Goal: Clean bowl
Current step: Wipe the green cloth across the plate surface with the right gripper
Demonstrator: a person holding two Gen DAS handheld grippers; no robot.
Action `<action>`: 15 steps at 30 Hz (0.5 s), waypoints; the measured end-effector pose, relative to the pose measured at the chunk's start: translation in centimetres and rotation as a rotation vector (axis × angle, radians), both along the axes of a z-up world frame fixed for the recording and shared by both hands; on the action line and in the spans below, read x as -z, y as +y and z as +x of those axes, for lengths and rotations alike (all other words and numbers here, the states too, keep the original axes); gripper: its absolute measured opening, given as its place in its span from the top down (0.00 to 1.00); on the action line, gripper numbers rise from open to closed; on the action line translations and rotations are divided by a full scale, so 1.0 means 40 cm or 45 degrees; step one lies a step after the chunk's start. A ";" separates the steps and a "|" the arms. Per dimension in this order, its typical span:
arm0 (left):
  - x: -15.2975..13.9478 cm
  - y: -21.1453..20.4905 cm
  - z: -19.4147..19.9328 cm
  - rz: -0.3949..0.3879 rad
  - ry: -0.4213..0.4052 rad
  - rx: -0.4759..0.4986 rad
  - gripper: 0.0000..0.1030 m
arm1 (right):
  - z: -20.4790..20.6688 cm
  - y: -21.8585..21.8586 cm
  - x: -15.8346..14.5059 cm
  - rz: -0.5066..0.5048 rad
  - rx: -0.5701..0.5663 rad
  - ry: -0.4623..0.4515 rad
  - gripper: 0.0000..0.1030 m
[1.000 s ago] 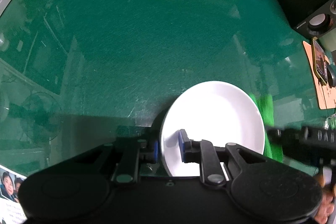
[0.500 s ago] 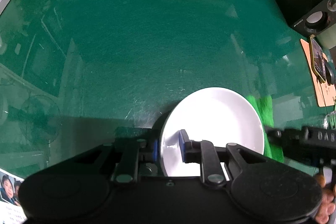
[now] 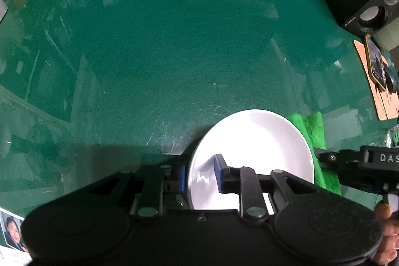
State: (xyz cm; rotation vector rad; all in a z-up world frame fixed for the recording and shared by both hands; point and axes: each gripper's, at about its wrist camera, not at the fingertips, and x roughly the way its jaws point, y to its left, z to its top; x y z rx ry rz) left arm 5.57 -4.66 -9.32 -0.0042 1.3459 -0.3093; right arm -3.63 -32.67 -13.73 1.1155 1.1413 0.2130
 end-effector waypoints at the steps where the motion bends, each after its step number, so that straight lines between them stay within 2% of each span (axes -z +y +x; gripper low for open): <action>1: 0.000 -0.001 0.000 0.004 -0.001 0.004 0.78 | 0.001 0.001 -0.001 -0.003 0.000 0.000 0.95; 9: -0.003 -0.011 -0.005 0.032 -0.019 0.018 0.77 | 0.086 0.039 0.004 -0.012 -0.010 -0.052 0.95; 15: -0.001 -0.025 -0.002 0.054 -0.042 0.076 0.75 | 0.040 0.009 0.001 0.005 -0.017 -0.039 0.95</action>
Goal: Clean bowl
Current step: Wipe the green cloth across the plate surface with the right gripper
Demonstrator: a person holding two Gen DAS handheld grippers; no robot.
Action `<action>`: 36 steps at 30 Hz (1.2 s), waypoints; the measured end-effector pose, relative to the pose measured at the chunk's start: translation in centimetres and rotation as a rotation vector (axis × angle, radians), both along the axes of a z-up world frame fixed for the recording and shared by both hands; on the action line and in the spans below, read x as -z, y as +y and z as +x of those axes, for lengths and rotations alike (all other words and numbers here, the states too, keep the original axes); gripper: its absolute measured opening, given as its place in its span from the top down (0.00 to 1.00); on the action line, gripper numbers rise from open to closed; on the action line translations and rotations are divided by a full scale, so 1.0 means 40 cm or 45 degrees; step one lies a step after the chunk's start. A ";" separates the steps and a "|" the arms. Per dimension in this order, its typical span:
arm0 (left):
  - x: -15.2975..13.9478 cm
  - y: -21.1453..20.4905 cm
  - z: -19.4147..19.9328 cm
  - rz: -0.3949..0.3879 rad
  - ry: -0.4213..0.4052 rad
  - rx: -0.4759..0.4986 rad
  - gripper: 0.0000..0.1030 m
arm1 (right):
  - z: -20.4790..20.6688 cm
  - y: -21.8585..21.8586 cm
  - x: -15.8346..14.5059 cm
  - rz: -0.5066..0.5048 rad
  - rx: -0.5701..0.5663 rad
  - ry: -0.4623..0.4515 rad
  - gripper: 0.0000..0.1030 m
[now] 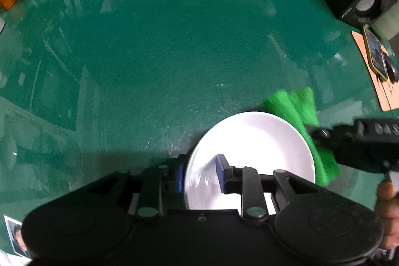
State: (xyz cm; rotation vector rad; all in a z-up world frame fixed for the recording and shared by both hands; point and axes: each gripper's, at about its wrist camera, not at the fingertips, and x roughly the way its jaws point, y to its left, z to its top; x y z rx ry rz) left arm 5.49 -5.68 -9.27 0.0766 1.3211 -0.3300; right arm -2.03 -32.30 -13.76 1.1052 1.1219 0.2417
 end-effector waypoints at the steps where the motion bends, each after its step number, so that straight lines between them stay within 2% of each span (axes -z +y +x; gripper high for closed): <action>1: 0.001 -0.001 -0.001 0.001 -0.004 0.008 0.75 | -0.020 -0.011 -0.001 0.014 -0.002 0.014 0.95; 5: 0.000 -0.001 0.000 0.009 -0.008 0.023 0.75 | -0.034 -0.017 -0.004 0.026 -0.003 0.026 0.95; 13: 0.004 -0.011 -0.011 0.012 -0.017 0.030 0.73 | 0.051 0.024 -0.011 0.020 -0.018 -0.038 0.95; 21: 0.001 -0.017 -0.013 0.025 -0.028 0.086 0.73 | -0.029 -0.021 -0.005 0.029 -0.057 -0.007 0.95; 30: 0.002 -0.020 -0.010 0.026 -0.026 0.097 0.72 | 0.063 0.031 -0.007 -0.025 -0.114 -0.080 0.95; 36: 0.002 -0.022 -0.012 0.028 -0.037 0.124 0.71 | 0.021 0.003 -0.017 -0.043 -0.129 -0.061 0.95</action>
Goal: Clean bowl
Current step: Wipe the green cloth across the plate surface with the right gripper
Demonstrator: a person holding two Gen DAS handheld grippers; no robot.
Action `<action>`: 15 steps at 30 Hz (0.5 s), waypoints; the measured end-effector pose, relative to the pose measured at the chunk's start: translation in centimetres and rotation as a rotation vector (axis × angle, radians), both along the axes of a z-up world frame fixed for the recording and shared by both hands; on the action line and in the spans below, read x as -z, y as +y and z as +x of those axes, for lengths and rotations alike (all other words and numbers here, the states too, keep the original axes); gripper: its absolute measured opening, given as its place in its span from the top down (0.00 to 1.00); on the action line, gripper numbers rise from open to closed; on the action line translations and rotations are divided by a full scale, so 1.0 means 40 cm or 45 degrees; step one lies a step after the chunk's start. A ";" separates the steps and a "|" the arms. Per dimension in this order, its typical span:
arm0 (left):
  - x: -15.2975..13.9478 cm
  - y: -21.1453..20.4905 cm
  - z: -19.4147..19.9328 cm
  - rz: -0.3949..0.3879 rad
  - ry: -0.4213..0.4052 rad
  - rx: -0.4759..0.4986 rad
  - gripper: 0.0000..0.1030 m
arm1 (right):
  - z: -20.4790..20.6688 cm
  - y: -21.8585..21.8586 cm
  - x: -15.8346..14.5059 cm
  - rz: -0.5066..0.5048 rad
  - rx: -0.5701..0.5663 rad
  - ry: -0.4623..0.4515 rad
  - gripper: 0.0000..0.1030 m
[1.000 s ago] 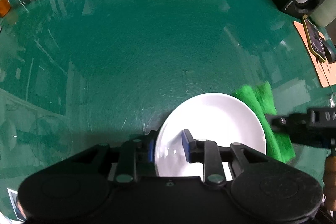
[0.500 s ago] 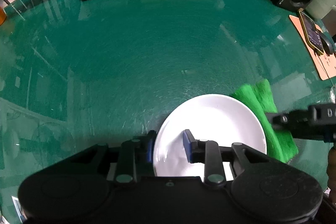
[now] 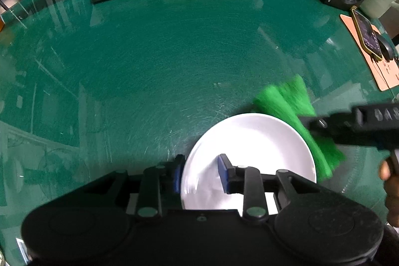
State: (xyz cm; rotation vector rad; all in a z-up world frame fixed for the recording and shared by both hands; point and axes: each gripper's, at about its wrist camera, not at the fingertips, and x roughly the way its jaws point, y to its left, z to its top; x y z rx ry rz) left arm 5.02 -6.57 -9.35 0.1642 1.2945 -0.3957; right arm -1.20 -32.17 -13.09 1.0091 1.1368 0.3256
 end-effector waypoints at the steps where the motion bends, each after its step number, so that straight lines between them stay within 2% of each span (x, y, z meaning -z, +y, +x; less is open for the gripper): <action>1: 0.000 0.000 0.000 0.000 0.000 0.001 0.71 | -0.012 -0.006 0.001 0.004 -0.003 0.012 0.95; 5: 0.000 -0.001 -0.001 0.005 0.000 0.001 0.71 | -0.025 -0.005 0.009 -0.011 -0.013 0.035 0.95; 11: -0.004 -0.007 0.001 0.010 -0.003 0.004 0.70 | 0.035 0.029 0.012 -0.012 -0.011 -0.014 0.95; 15: -0.004 -0.011 0.002 0.006 -0.002 0.009 0.68 | 0.021 0.022 0.011 -0.015 -0.023 -0.026 0.95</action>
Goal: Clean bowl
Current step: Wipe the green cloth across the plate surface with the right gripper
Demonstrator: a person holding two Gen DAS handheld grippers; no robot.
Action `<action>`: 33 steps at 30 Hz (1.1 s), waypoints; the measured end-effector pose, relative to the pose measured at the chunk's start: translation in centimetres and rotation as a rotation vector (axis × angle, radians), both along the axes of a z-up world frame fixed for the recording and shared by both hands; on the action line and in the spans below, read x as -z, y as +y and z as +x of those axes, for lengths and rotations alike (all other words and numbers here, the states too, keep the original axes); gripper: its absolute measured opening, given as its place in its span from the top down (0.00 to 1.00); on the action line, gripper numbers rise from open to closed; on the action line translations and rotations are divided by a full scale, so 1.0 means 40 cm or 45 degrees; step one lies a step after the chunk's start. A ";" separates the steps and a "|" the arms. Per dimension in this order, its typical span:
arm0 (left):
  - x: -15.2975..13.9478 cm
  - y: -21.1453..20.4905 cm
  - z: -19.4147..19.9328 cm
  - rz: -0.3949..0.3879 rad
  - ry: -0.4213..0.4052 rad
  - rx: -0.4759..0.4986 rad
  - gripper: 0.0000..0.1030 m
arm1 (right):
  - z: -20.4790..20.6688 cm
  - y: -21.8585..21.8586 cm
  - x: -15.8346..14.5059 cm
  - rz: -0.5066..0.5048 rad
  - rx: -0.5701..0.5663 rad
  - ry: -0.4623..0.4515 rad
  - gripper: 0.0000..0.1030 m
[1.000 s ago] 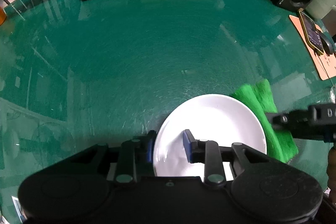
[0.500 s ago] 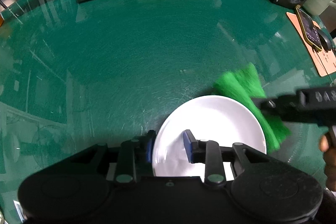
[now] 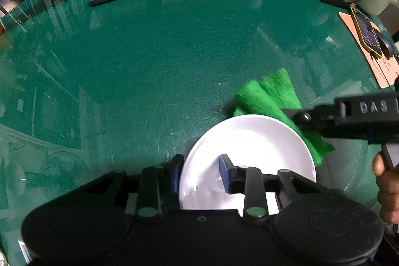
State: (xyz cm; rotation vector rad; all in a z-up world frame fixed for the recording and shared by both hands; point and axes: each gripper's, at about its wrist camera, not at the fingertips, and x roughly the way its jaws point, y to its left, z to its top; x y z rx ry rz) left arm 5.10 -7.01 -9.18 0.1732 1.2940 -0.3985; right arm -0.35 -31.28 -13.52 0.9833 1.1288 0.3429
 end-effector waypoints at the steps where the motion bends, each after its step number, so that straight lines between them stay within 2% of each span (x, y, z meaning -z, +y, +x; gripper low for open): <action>1: 0.000 -0.002 0.001 0.000 -0.001 0.005 0.68 | -0.010 -0.008 0.002 0.003 -0.002 0.009 0.95; 7: -0.003 -0.007 0.001 0.005 -0.007 0.017 0.67 | -0.045 -0.025 0.007 0.018 -0.018 0.023 0.95; 14: -0.005 -0.011 0.000 0.010 -0.011 0.032 0.66 | 0.046 0.029 0.005 0.008 -0.052 -0.043 0.95; 16: -0.004 -0.011 -0.002 0.010 -0.012 0.043 0.65 | 0.043 0.028 0.002 0.005 -0.056 -0.046 0.95; 24: 0.000 -0.014 -0.009 0.016 -0.022 0.069 0.65 | -0.036 -0.019 0.021 0.021 -0.043 0.055 0.95; 33: -0.001 -0.005 -0.002 0.010 -0.016 0.108 0.64 | 0.049 0.044 0.034 0.003 -0.060 0.009 0.95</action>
